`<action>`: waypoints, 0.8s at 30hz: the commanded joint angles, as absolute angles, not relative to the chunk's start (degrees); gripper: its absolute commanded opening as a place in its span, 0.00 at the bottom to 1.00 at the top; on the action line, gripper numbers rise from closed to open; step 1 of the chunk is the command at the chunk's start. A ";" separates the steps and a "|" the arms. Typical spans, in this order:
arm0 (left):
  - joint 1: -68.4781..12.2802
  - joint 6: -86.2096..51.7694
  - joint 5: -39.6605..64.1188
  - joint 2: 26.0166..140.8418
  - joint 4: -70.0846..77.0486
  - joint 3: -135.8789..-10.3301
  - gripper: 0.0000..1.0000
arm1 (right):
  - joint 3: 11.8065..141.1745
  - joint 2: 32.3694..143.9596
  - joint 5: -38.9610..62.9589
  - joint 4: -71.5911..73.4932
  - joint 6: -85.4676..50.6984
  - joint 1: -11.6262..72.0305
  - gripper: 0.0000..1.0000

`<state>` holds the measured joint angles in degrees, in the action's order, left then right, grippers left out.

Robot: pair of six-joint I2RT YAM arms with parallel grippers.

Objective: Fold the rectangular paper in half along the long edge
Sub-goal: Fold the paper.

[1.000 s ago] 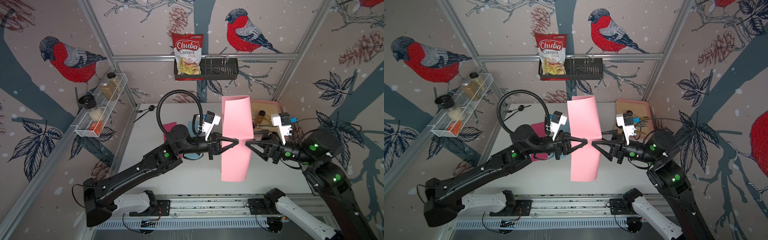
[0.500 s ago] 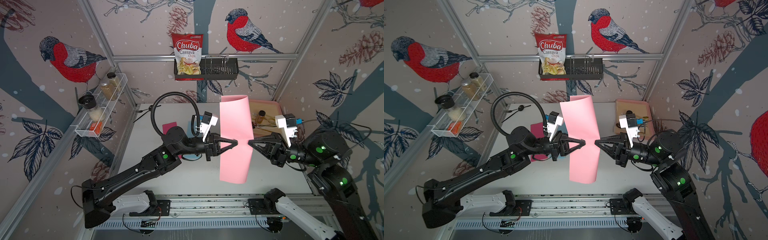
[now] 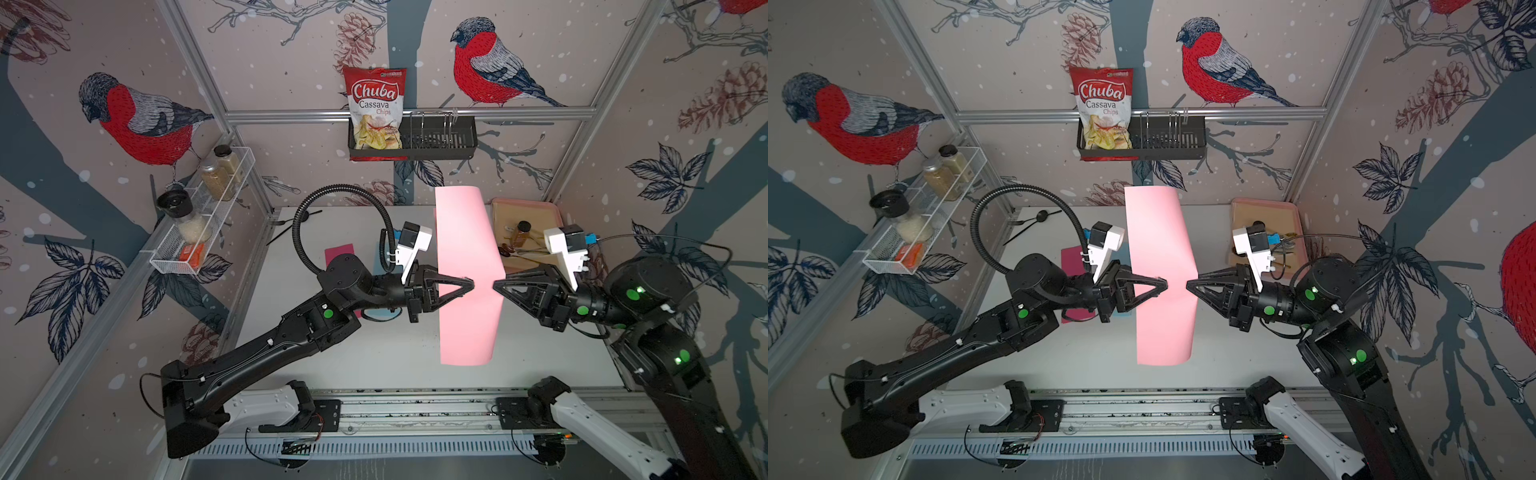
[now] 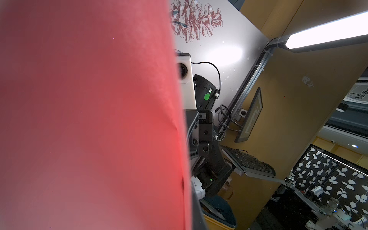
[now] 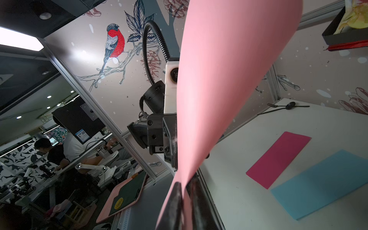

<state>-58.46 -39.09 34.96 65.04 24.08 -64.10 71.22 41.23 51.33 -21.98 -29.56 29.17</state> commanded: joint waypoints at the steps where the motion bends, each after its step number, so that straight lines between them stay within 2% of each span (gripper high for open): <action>1: -58.45 -38.58 35.06 64.77 26.33 -64.16 0.00 | 71.78 41.05 50.74 -22.65 -27.83 29.12 0.00; 5: -58.45 -38.39 35.06 64.95 26.17 -64.34 0.00 | 72.83 40.76 49.61 -23.65 -26.99 29.15 0.01; 7: -58.38 -38.38 35.29 65.19 26.13 -64.45 0.00 | 73.57 41.30 48.40 -24.25 -26.72 29.14 0.25; 8: -58.44 -38.32 35.31 65.28 26.13 -64.53 0.00 | 73.65 41.55 48.27 -24.11 -26.73 29.17 0.27; 9: -58.45 -38.35 35.37 65.31 26.10 -64.45 0.00 | 73.67 41.70 48.25 -23.60 -26.79 29.13 0.22; 11: -58.44 -38.44 35.34 65.31 26.07 -64.34 0.00 | 73.48 41.70 48.26 -22.13 -27.16 29.11 0.05; 12: -58.44 -38.37 35.40 65.30 25.88 -64.34 0.00 | 73.44 41.71 47.99 -21.48 -27.21 29.15 0.00; 15: -58.44 -38.39 35.20 65.02 25.62 -64.23 0.00 | 73.55 41.76 47.32 -20.24 -27.69 29.13 0.02; 18: -58.45 -38.28 35.26 64.95 25.17 -64.16 0.00 | 73.69 42.18 46.54 -19.57 -27.99 29.17 0.15; 19: -58.45 -38.15 35.31 64.95 25.12 -64.08 0.00 | 73.48 42.29 46.50 -18.99 -28.12 29.11 0.15; 22: -58.50 -38.31 35.34 65.04 25.30 -63.83 0.00 | 73.36 42.45 46.87 -17.27 -28.64 29.13 0.01; 24: -58.51 -38.33 35.25 64.94 25.23 -63.69 0.00 | 73.67 42.69 46.54 -16.92 -28.79 29.12 0.06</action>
<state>-58.50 -38.94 34.33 65.17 23.73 -63.92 73.36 42.44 47.66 -21.06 -28.47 29.19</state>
